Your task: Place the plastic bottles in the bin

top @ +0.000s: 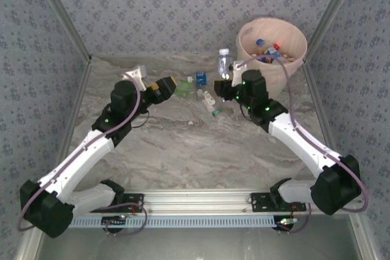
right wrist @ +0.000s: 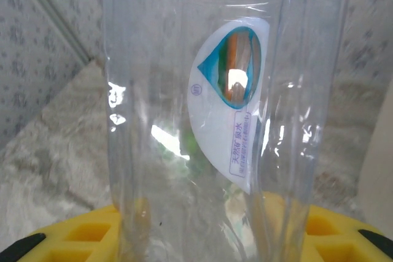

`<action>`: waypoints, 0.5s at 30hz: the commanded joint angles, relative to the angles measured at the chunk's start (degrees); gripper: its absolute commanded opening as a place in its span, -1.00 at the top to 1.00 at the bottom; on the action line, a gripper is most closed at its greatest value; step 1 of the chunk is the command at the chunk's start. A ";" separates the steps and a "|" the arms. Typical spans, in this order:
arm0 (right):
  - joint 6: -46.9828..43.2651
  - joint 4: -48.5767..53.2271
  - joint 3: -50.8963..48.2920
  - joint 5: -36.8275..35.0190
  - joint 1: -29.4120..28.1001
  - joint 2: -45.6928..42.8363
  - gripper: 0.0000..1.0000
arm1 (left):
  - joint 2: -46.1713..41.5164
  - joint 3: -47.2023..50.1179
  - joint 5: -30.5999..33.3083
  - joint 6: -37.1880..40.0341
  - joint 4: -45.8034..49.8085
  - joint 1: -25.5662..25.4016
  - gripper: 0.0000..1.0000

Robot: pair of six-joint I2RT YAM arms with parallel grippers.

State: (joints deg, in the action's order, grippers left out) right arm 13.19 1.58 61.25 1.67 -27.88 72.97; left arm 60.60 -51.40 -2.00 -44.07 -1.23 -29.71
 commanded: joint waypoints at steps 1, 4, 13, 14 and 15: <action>-3.21 -0.10 5.91 2.08 3.78 -0.80 0.73 | -2.76 3.03 7.31 -1.17 1.39 -0.13 -0.96; -3.99 0.60 11.54 3.78 8.06 0.70 0.64 | -4.70 3.97 9.42 -1.18 4.23 -0.13 -0.96; -4.01 3.92 24.84 6.24 20.15 9.46 0.52 | -8.69 5.96 12.80 -0.78 8.14 0.07 -0.96; -4.13 4.81 26.24 5.78 21.11 10.50 0.52 | -9.03 6.14 12.95 -0.37 8.34 0.09 -0.96; -4.14 5.88 27.84 5.28 22.25 11.72 0.51 | -9.38 6.32 13.17 0.04 8.64 0.07 -0.96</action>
State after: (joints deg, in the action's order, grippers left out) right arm 10.41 2.81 82.41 6.70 -9.30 79.96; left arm 53.25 -45.89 8.78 -45.10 5.74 -29.71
